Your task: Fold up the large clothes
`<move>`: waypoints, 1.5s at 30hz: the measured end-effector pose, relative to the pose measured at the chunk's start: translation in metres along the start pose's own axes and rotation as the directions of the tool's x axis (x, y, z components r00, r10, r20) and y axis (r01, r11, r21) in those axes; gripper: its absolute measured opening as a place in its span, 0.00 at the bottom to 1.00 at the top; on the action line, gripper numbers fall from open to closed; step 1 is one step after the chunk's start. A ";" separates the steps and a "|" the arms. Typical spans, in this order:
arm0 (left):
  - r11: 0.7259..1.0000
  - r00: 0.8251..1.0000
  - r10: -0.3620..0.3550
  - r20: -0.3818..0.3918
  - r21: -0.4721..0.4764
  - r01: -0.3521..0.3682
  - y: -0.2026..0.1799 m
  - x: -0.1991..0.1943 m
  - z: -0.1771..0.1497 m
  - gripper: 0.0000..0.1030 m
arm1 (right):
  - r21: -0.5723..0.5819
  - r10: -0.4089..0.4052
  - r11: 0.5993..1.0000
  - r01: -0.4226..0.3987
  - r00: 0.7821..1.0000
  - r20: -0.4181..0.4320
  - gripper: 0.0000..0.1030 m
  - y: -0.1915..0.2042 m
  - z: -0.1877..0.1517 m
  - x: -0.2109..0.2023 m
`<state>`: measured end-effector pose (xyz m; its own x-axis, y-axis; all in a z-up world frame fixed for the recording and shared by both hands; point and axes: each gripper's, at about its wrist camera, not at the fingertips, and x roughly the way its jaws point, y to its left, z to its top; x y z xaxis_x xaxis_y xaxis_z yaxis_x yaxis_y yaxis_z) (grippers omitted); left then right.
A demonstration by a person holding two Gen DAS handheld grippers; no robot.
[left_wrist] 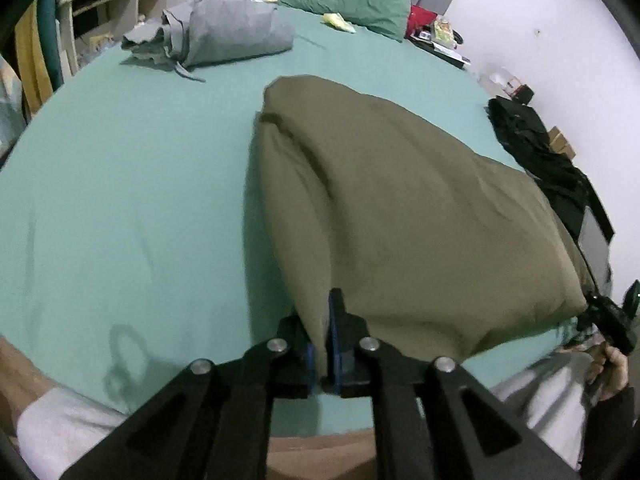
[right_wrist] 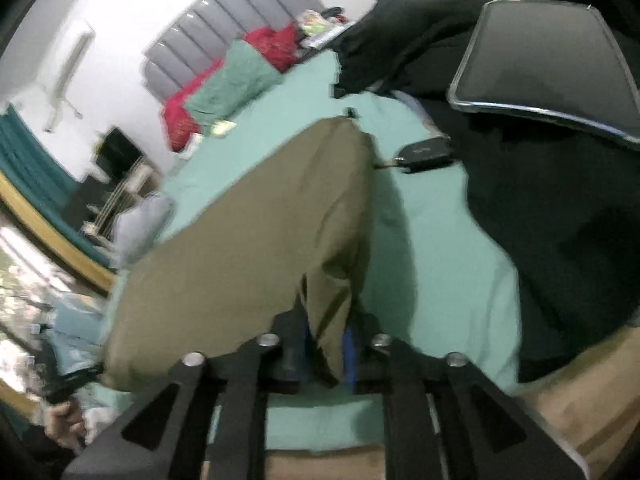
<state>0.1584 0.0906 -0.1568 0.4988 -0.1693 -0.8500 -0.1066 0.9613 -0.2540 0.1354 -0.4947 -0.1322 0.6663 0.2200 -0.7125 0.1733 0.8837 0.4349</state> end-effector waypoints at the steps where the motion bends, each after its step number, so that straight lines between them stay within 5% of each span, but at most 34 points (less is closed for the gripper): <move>1: 1.000 1.000 0.025 0.015 -0.011 -0.025 0.000 -0.004 0.001 0.19 | 0.005 -0.053 0.999 0.053 0.998 0.034 0.46 0.001 0.002 -0.005; 3: 0.998 0.994 0.056 0.097 -0.048 -0.052 -0.002 -0.019 0.012 0.50 | -0.008 -0.088 0.996 0.090 0.989 0.120 0.67 0.008 0.002 -0.018; 6: 0.992 0.959 0.110 0.260 -0.092 -0.089 -0.020 -0.052 0.023 0.69 | -0.068 -0.107 0.989 0.128 0.962 0.251 0.77 0.034 0.004 -0.040; 8: 0.998 0.943 0.041 0.331 -0.057 -0.023 -0.049 -0.064 0.032 0.75 | -0.142 -0.053 0.985 0.095 0.959 0.278 0.86 0.061 0.005 -0.038; 12: 0.996 0.954 -0.069 0.293 0.079 0.048 -0.114 -0.038 0.043 0.76 | -0.284 0.022 0.959 0.024 0.987 0.157 0.87 0.111 0.002 0.011; 16: 0.984 0.972 -0.154 0.176 0.113 0.136 -0.170 0.025 0.041 0.76 | -0.327 -0.062 0.943 0.058 0.998 -0.003 0.89 0.117 -0.026 0.088; 21: 0.989 0.998 -0.068 0.006 0.129 0.066 -0.201 0.114 0.023 0.75 | -0.333 -0.007 0.942 0.030 0.998 0.069 0.89 0.106 -0.033 0.067; 23: 0.993 0.999 -0.034 -0.030 0.112 0.037 -0.199 0.142 0.018 0.75 | -0.297 -0.002 0.954 0.053 0.985 0.172 0.89 0.091 -0.028 0.039; 26: 0.988 1.000 0.020 0.023 0.151 -0.023 -0.205 0.151 0.013 0.77 | -0.189 -0.071 0.974 0.129 0.956 0.286 0.92 0.056 -0.018 0.010; 28: 0.992 0.999 0.039 0.023 0.123 -0.042 -0.209 0.144 0.015 0.76 | -0.070 -0.100 0.990 0.125 0.955 0.280 0.95 0.025 -0.013 0.006; 32: 0.996 0.991 -0.090 0.094 0.035 0.087 -0.205 0.117 0.028 0.74 | 0.180 0.024 0.982 -0.054 0.986 0.165 0.95 -0.024 -0.019 0.027; 36: 0.994 0.982 -0.113 0.148 0.014 0.113 -0.208 0.117 0.047 0.74 | 0.129 0.043 0.990 -0.062 0.988 0.149 0.95 -0.012 -0.024 0.032; 40: 0.996 0.996 -0.087 -0.015 0.011 0.087 -0.212 0.170 0.059 0.74 | 0.089 0.084 0.991 -0.097 0.987 0.138 0.95 -0.002 -0.027 0.036; 45: 0.994 0.998 0.003 0.066 0.105 -0.010 -0.227 0.176 0.051 0.76 | 0.050 0.151 0.986 -0.156 0.983 0.102 0.95 0.016 -0.028 0.055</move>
<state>0.3148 -0.1468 -0.2253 0.5545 -0.1519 -0.8182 -0.0206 0.9804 -0.1959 0.1546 -0.4570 -0.1802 0.7552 0.3072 -0.5791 0.1030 0.8168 0.5676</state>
